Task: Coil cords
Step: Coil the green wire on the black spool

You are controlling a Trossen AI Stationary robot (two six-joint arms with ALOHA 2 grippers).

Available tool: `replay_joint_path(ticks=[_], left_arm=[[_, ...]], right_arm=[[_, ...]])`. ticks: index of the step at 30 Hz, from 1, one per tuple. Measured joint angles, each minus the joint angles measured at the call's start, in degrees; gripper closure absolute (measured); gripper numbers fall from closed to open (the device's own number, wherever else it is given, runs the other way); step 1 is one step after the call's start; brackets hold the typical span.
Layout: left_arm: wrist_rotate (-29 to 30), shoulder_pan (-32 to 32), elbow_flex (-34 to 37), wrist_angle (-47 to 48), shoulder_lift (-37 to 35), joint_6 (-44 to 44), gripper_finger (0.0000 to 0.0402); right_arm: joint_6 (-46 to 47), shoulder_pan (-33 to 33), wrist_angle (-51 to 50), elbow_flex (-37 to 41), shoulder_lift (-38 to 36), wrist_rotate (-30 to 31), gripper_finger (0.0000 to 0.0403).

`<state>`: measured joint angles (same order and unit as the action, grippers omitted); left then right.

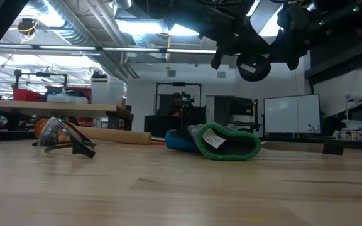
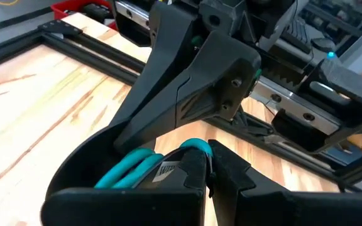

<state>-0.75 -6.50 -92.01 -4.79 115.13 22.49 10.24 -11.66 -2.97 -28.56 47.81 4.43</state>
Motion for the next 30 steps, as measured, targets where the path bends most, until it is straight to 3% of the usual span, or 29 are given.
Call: replay_joint_path(ticks=[20, 30], left_arm=[[-0.5, -0.6, 0.1, -3.8, 0.0, 3.4, 0.0401], [-4.5, -1.1, 0.1, -1.6, 0.0, 5.5, 0.0401]], right_arm=[[0.0, 0.0, 0.0, 0.1, 0.0, -2.1, 0.0402], [0.0, 0.0, -1.7, 0.1, 0.1, -5.5, 0.0402]])
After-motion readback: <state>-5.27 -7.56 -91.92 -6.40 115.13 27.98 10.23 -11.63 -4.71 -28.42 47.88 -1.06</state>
